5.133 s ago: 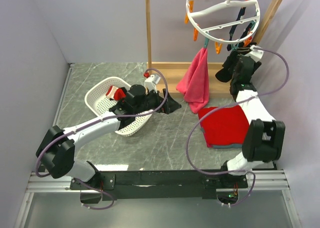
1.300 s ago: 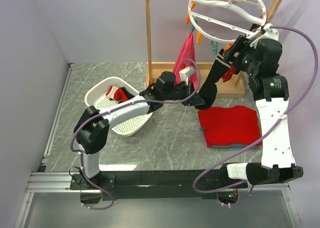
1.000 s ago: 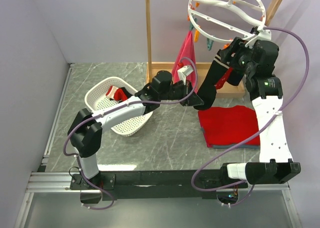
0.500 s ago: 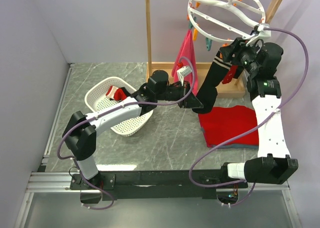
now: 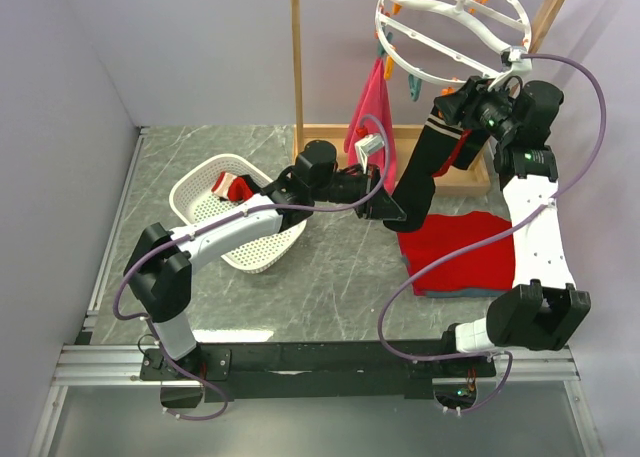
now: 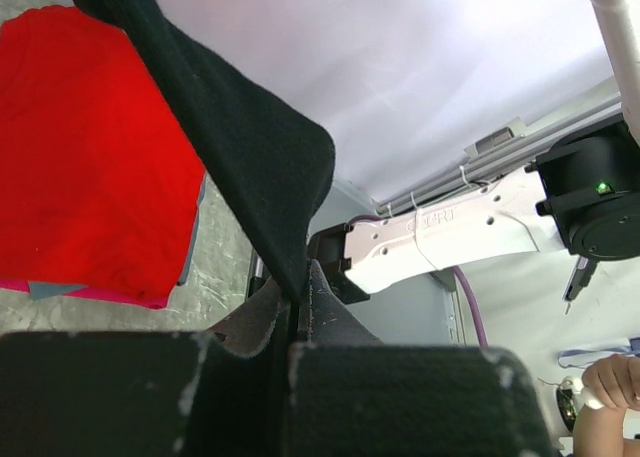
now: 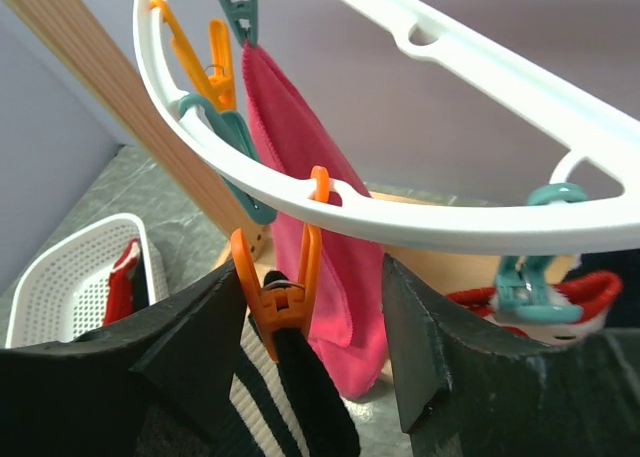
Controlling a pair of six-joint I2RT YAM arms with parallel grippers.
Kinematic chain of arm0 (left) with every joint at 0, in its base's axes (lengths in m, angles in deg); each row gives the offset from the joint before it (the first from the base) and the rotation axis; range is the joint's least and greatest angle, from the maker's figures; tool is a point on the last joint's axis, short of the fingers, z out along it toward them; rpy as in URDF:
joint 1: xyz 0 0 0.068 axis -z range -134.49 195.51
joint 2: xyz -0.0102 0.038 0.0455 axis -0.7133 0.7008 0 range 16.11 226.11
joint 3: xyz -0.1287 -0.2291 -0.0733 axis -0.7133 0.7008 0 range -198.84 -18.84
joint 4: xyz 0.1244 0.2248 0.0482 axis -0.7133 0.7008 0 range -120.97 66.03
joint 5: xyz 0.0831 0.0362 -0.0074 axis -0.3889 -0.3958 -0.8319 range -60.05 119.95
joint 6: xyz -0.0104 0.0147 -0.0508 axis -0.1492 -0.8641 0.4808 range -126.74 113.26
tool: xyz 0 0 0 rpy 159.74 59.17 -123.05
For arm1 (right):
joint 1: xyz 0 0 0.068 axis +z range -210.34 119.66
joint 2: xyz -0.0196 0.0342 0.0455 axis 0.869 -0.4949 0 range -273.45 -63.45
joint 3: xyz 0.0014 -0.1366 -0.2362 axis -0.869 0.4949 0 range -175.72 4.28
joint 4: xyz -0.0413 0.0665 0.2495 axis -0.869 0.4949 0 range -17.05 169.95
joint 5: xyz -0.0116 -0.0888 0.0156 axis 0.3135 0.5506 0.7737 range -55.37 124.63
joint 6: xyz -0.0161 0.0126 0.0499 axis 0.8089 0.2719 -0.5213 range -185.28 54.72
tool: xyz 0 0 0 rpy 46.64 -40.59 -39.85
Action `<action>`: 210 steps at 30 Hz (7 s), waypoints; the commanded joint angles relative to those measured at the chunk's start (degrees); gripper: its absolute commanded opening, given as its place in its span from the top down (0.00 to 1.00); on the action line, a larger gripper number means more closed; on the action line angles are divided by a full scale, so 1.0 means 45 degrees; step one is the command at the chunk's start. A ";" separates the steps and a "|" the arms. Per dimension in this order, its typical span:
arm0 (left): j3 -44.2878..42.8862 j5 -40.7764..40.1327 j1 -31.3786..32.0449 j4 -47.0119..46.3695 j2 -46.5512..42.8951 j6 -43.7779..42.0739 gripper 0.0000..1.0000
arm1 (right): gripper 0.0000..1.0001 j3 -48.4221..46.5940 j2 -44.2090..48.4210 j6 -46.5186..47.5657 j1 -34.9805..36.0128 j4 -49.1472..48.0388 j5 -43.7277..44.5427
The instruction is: Remove the socks clipped to the hanger
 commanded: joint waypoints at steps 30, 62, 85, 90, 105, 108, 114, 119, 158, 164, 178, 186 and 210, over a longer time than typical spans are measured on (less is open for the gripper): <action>0.2186 -0.1289 -0.2344 0.2286 -0.3292 0.0241 0.99 | 1.00 -0.0884 -0.0321 -0.0577 0.0061 0.0595 0.0611; -0.3553 -0.0433 -1.2972 0.7936 0.0318 -0.0445 0.98 | 0.99 -0.1002 -0.0028 -0.1124 0.0178 0.0540 0.0280; 0.5138 -0.0252 -0.9769 0.2482 -0.1964 0.1571 0.59 | 1.00 -0.0670 -0.0087 -0.1397 0.0217 0.0286 -0.0012; 0.5706 -0.1092 -0.9672 0.2424 -0.2940 0.1259 0.23 | 0.99 -0.0846 -0.0321 -0.1397 0.0218 0.0559 -0.0110; 0.6233 -0.3555 -0.5886 -0.0949 -0.6127 0.1219 0.18 | 0.96 -0.1061 -0.0048 -0.1143 0.0588 0.1262 0.0436; 0.5396 -0.4020 -0.4187 -0.1929 -0.4938 0.0655 0.19 | 0.95 -0.1119 -0.0009 -0.1182 0.0744 0.1477 0.0534; 0.2896 -0.5232 -0.1822 -0.4309 -0.0803 -0.1551 0.13 | 0.94 -0.1275 0.0089 -0.1241 0.1232 0.1829 0.0846; 0.0455 -0.5197 -0.1273 -0.7040 0.2190 -0.2199 0.10 | 0.94 -0.1334 0.0206 -0.1222 0.1642 0.1946 0.0944; -0.7969 -0.5099 -0.0511 -0.9858 1.0341 0.0182 0.99 | 0.91 -0.1256 0.0812 -0.1202 0.2150 0.2218 0.0963; -0.4844 -0.3284 -0.0570 -1.1382 0.7960 0.2113 0.99 | 0.59 -0.2463 0.0675 -0.0792 0.3164 0.3992 0.2505; -0.1423 -0.0197 -0.0628 -1.3978 0.4792 0.5904 0.99 | 0.22 -0.3094 0.1669 -0.0577 0.3479 0.6243 0.5180; -0.1149 0.0799 -0.0667 -1.5249 0.4772 0.8131 0.99 | 0.20 -0.3208 0.2179 -0.0694 0.3226 0.6614 0.6471; -0.1443 0.1386 -0.0628 -1.7692 0.4831 1.1843 0.99 | 0.19 -0.2076 0.1008 -0.2080 0.0140 0.2456 0.0185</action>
